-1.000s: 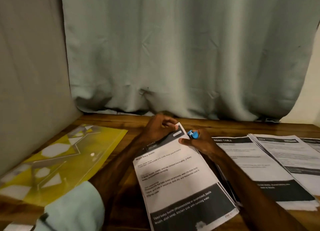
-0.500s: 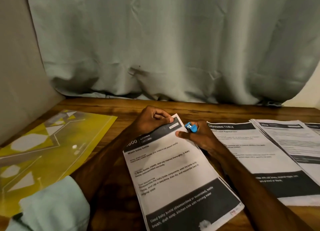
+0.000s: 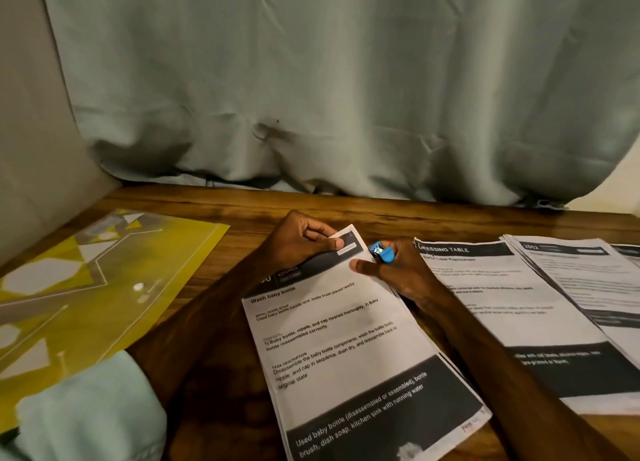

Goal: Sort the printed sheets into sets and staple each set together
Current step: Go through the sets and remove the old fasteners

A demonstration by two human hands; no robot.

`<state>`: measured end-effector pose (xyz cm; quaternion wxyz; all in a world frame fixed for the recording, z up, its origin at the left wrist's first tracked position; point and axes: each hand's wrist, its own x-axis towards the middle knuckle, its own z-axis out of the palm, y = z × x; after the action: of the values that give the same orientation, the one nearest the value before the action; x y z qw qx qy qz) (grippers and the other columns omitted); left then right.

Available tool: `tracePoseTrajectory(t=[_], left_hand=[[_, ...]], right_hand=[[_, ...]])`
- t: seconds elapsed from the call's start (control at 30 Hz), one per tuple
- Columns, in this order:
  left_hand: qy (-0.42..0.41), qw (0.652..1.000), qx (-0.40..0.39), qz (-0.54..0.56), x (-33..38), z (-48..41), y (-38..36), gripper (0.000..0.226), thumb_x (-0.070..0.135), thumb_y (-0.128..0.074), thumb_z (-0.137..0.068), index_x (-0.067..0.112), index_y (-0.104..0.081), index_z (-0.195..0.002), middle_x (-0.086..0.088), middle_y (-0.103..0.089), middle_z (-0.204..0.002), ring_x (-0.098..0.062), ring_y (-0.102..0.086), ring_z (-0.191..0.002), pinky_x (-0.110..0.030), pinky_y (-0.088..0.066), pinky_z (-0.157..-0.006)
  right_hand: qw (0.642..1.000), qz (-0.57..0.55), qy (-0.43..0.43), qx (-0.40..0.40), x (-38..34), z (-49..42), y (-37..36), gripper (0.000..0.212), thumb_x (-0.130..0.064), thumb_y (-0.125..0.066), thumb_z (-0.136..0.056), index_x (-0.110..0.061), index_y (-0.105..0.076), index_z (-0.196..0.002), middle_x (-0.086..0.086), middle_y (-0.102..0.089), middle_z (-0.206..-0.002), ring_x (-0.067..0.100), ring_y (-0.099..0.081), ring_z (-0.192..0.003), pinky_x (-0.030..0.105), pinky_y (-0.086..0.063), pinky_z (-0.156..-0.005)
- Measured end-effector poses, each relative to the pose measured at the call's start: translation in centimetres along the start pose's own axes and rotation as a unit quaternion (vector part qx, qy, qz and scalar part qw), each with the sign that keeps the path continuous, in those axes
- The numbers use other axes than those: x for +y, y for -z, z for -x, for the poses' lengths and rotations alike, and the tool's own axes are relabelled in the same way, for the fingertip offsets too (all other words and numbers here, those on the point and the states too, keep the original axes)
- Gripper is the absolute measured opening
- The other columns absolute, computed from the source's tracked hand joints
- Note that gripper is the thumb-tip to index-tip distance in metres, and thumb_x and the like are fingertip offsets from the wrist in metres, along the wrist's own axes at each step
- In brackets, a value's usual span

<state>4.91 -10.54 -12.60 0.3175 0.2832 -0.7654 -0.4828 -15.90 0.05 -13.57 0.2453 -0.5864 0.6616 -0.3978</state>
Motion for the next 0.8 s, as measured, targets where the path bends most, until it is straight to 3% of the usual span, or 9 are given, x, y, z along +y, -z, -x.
tracePoseTrajectory(t=[0.1,0.17,0.23,0.37,0.47,0.57,0.67,0.8], left_hand=[[-0.014,1.0,0.017,0.007,-0.3,0.1,-0.4,0.022,0.018,-0.077,-0.091,0.003,-0.078,-0.107,-0.011,-0.08,-0.094,-0.032,-0.078,-0.083,-0.049,-0.063,-0.081],[-0.027,0.999,0.028,0.006,-0.6,0.1,-0.5,0.022,0.017,-0.077,-0.091,0.004,-0.078,-0.109,-0.011,-0.08,-0.094,-0.033,-0.078,-0.083,-0.05,-0.063,-0.08],[-0.03,0.999,0.03,0.006,-0.6,0.2,-0.5,0.022,0.017,-0.076,-0.092,0.004,-0.078,-0.11,-0.009,-0.08,-0.093,-0.031,-0.078,-0.082,-0.046,-0.064,-0.078],[-0.04,0.999,0.023,0.009,-0.6,0.2,-0.7,0.021,0.014,-0.076,-0.092,0.001,-0.078,-0.108,-0.008,-0.08,-0.092,-0.029,-0.078,-0.081,-0.04,-0.064,-0.075],[-0.036,0.999,0.03,0.008,-0.7,0.2,-0.8,0.021,0.013,-0.076,-0.091,-0.001,-0.078,-0.107,-0.009,-0.08,-0.092,-0.029,-0.078,-0.08,-0.039,-0.064,-0.074],[-0.033,0.999,0.033,-0.003,-0.9,0.4,-0.9,0.021,0.012,-0.077,-0.091,-0.002,-0.078,-0.106,-0.009,-0.08,-0.091,-0.029,-0.078,-0.079,-0.043,-0.064,-0.076],[-0.024,0.999,0.036,-0.011,-1.0,0.4,-0.9,0.019,0.013,-0.077,-0.09,0.0,-0.079,-0.105,-0.007,-0.08,-0.089,-0.028,-0.078,-0.078,-0.038,-0.063,-0.073],[-0.021,0.999,0.047,0.0,-1.1,0.3,-1.0,0.018,0.011,-0.078,-0.089,0.0,-0.079,-0.104,-0.009,-0.079,-0.09,-0.027,-0.078,-0.079,-0.037,-0.063,-0.074]], right_hand=[[1.0,-0.023,0.01,-0.007,-0.2,0.0,-0.1,0.016,-0.032,-0.081,-0.086,-0.018,-0.073,-0.085,-0.007,-0.078,-0.081,0.012,-0.074,-0.072,0.031,-0.061,-0.072],[0.999,0.008,0.036,0.013,-0.4,0.0,0.3,0.028,-0.037,-0.074,-0.092,-0.014,-0.071,-0.078,-0.008,-0.072,-0.068,0.011,-0.068,-0.062,0.027,-0.054,-0.062],[0.997,0.04,0.037,0.045,-0.6,0.1,0.9,0.046,-0.05,-0.065,-0.095,-0.008,-0.07,-0.077,0.0,-0.07,-0.065,0.018,-0.065,-0.06,0.031,-0.052,-0.06],[0.987,-0.015,-0.054,0.149,-0.8,-0.1,2.0,0.059,-0.069,-0.055,-0.09,-0.014,-0.074,-0.085,0.0,-0.065,-0.063,0.012,-0.059,-0.058,0.025,-0.045,-0.06],[0.979,-0.019,-0.137,0.148,-1.5,-0.5,2.0,0.066,-0.081,-0.052,-0.082,-0.019,-0.072,-0.095,0.003,-0.061,-0.079,0.017,-0.054,-0.073,0.031,-0.042,-0.064],[0.982,-0.022,-0.181,0.056,-2.7,-0.7,2.0,0.051,-0.066,-0.055,-0.094,-0.017,-0.067,-0.099,0.005,-0.062,-0.079,0.017,-0.053,-0.067,0.028,-0.041,-0.058],[0.974,-0.084,-0.207,-0.028,-4.0,-0.9,2.4,0.035,-0.041,-0.056,-0.101,-0.008,-0.066,-0.094,0.008,-0.062,-0.078,0.016,-0.052,-0.06,0.026,-0.04,-0.052],[0.996,-0.032,-0.071,-0.042,-3.7,-1.5,2.9,0.031,-0.034,-0.062,-0.101,-0.005,-0.072,-0.102,0.013,-0.068,-0.077,0.021,-0.057,-0.063,0.026,-0.044,-0.055]])
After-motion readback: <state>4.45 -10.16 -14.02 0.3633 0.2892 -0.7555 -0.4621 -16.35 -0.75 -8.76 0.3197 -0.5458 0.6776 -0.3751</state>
